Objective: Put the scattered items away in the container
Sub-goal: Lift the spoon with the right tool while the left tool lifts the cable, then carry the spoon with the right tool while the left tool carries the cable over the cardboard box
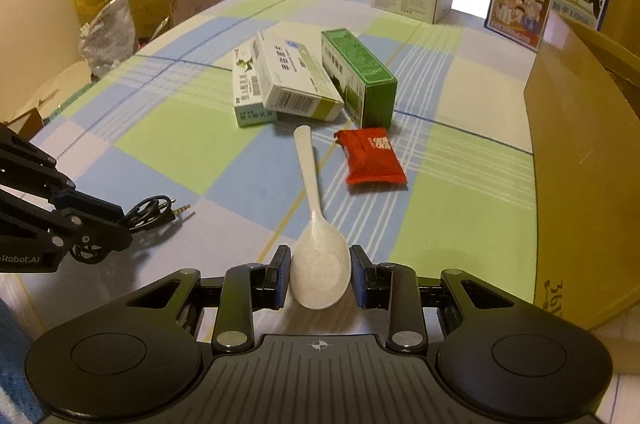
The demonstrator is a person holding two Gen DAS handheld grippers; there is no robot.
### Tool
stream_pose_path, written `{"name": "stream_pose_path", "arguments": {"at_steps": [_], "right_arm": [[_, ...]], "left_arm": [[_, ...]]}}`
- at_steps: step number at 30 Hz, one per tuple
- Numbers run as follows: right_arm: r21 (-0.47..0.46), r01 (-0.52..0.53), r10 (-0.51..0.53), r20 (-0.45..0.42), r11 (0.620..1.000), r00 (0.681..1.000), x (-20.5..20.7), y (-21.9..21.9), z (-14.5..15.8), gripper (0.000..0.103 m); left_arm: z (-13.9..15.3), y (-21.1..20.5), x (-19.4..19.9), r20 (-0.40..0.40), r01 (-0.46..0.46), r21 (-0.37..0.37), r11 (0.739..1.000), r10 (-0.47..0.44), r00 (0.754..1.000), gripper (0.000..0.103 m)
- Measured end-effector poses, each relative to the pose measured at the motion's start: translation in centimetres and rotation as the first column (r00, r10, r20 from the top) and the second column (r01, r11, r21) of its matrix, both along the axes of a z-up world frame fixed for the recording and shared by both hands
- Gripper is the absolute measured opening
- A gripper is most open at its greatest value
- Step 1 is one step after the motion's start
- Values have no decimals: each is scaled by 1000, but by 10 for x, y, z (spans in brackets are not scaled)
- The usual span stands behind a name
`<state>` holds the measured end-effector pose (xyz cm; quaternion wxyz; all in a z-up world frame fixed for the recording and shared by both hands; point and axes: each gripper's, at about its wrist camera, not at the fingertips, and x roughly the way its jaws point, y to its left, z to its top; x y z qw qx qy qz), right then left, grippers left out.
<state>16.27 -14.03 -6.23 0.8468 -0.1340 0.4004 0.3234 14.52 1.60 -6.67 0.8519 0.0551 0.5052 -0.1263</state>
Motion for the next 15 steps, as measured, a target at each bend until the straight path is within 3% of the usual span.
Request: {"name": "stream_pose_path", "arguments": {"at_steps": [15], "right_arm": [[90, 45, -52, 72, 995, 996, -7, -10, 35, 28]], "left_arm": [[30, 3, -10, 59, -34, -51, 998, 37, 998, 10]]}}
